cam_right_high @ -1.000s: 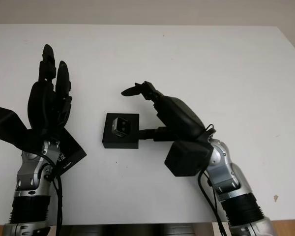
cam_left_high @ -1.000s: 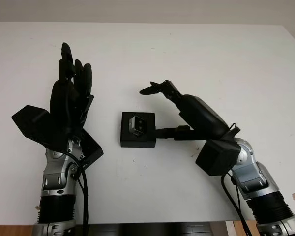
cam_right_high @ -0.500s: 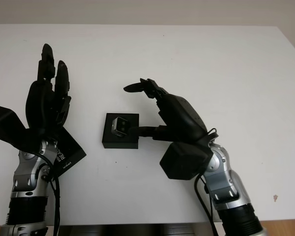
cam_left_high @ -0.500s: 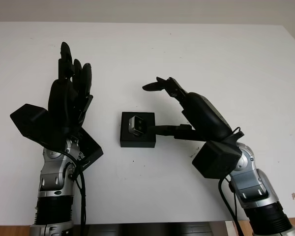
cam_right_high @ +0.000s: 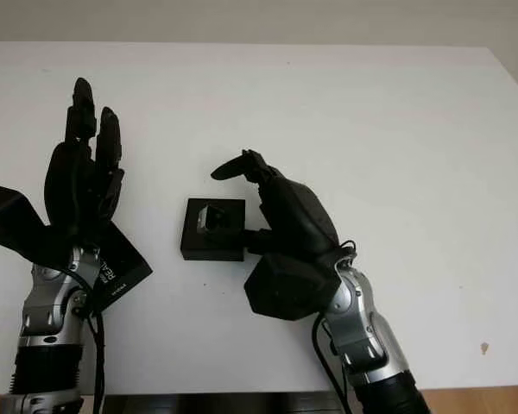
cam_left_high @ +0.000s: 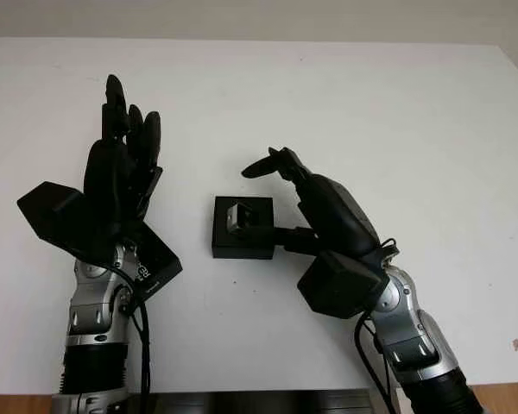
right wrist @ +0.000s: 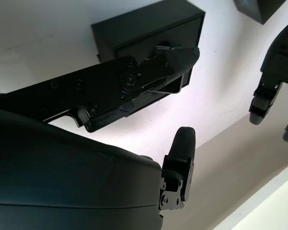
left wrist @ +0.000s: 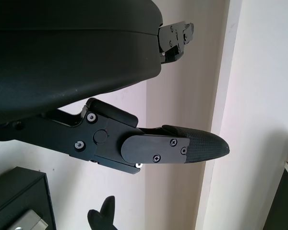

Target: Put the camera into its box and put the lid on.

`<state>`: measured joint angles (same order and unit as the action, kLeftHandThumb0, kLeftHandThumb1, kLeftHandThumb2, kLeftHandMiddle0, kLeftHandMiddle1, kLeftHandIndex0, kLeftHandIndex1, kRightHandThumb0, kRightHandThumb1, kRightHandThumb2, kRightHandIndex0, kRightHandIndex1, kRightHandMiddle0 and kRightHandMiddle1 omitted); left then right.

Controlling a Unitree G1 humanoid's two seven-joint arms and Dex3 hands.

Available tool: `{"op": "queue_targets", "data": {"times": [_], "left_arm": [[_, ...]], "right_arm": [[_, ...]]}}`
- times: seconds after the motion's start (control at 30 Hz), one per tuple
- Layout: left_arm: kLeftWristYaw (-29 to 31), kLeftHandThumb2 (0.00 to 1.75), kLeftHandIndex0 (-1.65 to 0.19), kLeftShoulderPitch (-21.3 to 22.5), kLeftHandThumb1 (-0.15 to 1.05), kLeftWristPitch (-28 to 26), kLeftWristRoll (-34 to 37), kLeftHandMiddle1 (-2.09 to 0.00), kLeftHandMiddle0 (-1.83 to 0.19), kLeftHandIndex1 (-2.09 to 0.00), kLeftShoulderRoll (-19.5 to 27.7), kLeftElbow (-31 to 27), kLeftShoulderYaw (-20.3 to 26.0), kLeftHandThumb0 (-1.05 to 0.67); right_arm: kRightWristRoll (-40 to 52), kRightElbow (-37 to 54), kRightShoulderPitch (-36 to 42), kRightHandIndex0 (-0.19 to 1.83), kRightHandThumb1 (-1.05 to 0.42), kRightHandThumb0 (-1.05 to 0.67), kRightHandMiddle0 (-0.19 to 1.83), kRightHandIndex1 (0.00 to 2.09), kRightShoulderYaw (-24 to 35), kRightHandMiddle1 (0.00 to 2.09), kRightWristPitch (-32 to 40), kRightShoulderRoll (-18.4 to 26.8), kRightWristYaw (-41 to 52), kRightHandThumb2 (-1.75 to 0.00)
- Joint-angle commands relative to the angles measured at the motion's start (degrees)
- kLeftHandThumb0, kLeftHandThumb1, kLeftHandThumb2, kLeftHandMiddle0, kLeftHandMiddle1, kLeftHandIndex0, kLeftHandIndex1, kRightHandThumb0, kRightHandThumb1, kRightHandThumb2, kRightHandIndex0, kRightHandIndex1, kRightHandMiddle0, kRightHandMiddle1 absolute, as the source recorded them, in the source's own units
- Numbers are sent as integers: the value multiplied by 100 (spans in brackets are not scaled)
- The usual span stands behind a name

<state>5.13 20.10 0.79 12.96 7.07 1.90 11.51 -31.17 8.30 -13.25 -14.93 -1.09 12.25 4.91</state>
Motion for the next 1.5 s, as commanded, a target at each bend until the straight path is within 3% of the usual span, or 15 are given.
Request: {"op": "queue_targets", "data": {"times": [0.0, 0.8, 1.47], "left_arm": [[28, 36, 19, 39, 105, 21, -20, 0, 19, 0, 41, -34, -11, -74], [74, 35, 19, 53, 105, 112, 24, 0, 19, 0, 10, 32, 26, -73], [73, 36, 19, 40, 105, 63, 40, 0, 19, 0, 14, -1, 24, -73]], "right_arm": [[-23, 166, 108, 16, -96, -66, -16, 8, -22, 137, 63, -30, -2, -5], [-265, -259, 13, 14, -98, -61, -12, 7, -66, 129, -98, 108, -188, -6], [-189, -565, -48, 17, -98, -56, -11, 8, -143, 143, -449, 144, -200, -5]]}}
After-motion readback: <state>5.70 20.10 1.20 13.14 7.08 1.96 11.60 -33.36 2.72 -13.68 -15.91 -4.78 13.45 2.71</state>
